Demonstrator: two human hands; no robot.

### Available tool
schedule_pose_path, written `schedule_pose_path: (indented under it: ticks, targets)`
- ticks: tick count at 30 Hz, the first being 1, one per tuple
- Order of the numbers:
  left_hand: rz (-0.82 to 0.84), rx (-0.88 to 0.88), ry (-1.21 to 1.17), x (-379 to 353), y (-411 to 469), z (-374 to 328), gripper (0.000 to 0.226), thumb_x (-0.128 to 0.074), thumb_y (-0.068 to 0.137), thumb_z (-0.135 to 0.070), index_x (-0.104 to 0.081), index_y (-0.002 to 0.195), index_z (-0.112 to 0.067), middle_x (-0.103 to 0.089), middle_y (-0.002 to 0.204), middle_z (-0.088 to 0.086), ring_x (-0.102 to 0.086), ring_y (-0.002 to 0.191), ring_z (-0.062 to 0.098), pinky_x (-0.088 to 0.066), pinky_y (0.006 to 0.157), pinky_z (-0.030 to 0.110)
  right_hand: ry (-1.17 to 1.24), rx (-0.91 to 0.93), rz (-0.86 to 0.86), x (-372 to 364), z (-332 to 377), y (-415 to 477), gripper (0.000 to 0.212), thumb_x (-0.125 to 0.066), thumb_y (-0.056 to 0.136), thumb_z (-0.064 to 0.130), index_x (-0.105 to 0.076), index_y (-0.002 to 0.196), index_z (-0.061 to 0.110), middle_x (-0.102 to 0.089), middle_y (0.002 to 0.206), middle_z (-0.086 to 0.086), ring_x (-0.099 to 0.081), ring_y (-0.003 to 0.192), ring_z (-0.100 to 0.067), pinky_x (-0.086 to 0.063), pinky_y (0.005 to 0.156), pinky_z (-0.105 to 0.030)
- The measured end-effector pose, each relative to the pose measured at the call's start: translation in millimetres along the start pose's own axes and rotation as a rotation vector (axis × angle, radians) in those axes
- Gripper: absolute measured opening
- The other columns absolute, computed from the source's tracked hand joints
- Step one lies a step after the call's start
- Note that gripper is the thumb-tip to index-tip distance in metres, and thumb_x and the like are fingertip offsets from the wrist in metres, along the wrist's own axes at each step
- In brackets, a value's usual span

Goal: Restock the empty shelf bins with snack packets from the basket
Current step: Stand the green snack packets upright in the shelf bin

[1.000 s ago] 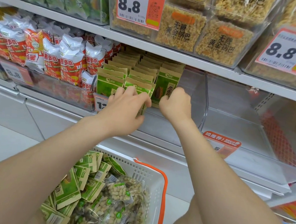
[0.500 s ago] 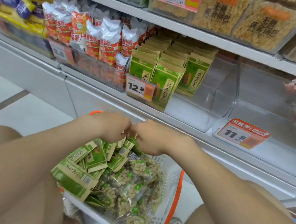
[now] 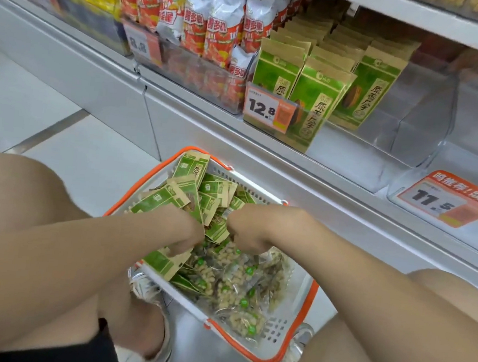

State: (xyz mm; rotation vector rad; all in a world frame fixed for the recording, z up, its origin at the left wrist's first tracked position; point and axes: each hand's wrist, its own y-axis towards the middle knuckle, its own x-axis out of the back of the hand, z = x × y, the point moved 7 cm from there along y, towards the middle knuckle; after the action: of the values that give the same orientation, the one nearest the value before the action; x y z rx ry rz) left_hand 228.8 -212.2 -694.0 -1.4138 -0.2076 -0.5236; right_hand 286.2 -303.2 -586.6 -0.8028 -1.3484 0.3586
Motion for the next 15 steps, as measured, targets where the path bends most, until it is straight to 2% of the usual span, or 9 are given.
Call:
schedule_pose_path:
  ticks: [1,3,6,8,10,12,15]
  targets:
    - [-0.005,0.015,0.002,-0.7,0.8,0.0,0.053,-0.071,0.097,-0.016,-0.053,0.146,-0.012,-0.059,0.115,0.003,-0.063,0.103,0.027,-0.058,0.095,0.042,0.006,-0.009,-0.021,1.9,-2.2,-1.7,0.015,-0.044,0.097,0.005,-0.059,0.097,0.004,-0.058,0.088,-0.006,-0.056,0.071,-0.02,-0.041,0.053,-0.03]
    - [-0.026,0.019,-0.012,-0.3,2.4,-0.8,0.047,-0.07,0.099,-0.014,-0.056,0.143,-0.008,-0.061,0.117,0.003,-0.065,0.108,0.026,-0.057,0.095,0.038,0.036,-0.021,-0.038,2.3,-6.7,-1.4,0.026,-0.045,0.098,0.006,-0.062,0.117,0.004,-0.063,0.099,-0.007,-0.063,0.084,-0.023,-0.049,0.058,-0.03]
    - [-0.059,0.001,-0.038,6.8,0.6,-3.0,0.041,-0.071,0.1,-0.016,-0.06,0.138,-0.006,-0.066,0.129,0.005,-0.065,0.114,0.026,-0.055,0.092,0.034,0.076,-0.024,-0.045,-0.4,-10.5,0.5,0.039,-0.045,0.097,0.009,-0.061,0.133,0.009,-0.066,0.125,-0.012,-0.068,0.11,-0.03,-0.061,0.083,-0.041]
    - [-0.077,-0.009,-0.037,10.9,-0.2,-5.4,0.038,-0.072,0.099,-0.02,-0.061,0.133,-0.005,-0.066,0.127,0.006,-0.065,0.112,0.026,-0.053,0.087,0.034,0.078,-0.021,-0.038,-2.2,-12.1,-0.1,0.04,-0.046,0.097,0.011,-0.06,0.134,0.011,-0.065,0.13,-0.012,-0.067,0.115,-0.031,-0.061,0.09,-0.045]
    - [-0.094,-0.034,-0.026,13.4,-0.8,-8.2,0.032,-0.07,0.1,-0.021,-0.062,0.126,-0.005,-0.066,0.115,0.006,-0.065,0.105,0.026,-0.053,0.084,0.034,0.081,-0.025,-0.044,-1.0,-14.3,-2.1,0.038,-0.047,0.097,0.013,-0.062,0.132,0.011,-0.066,0.13,-0.012,-0.067,0.115,-0.031,-0.061,0.091,-0.045]
    - [-0.117,-0.069,-0.063,16.9,1.4,-7.2,0.024,-0.068,0.102,-0.023,-0.065,0.119,-0.006,-0.065,0.106,0.004,-0.063,0.097,0.025,-0.054,0.083,0.035,0.087,-0.03,-0.048,-0.2,-17.3,-3.5,0.034,-0.046,0.098,0.013,-0.065,0.126,0.01,-0.069,0.123,-0.012,-0.069,0.109,-0.03,-0.062,0.086,-0.043]
    - [-0.243,-0.111,-0.281,35.1,0.9,2.1,0.013,-0.068,0.101,-0.024,-0.063,0.098,-0.012,-0.065,0.098,0.002,-0.059,0.085,0.023,-0.049,0.076,0.035,0.094,-0.056,-0.06,4.1,-25.5,-7.2,0.025,-0.046,0.097,0.012,-0.067,0.109,0.008,-0.07,0.104,-0.01,-0.069,0.09,-0.029,-0.059,0.074,-0.037]
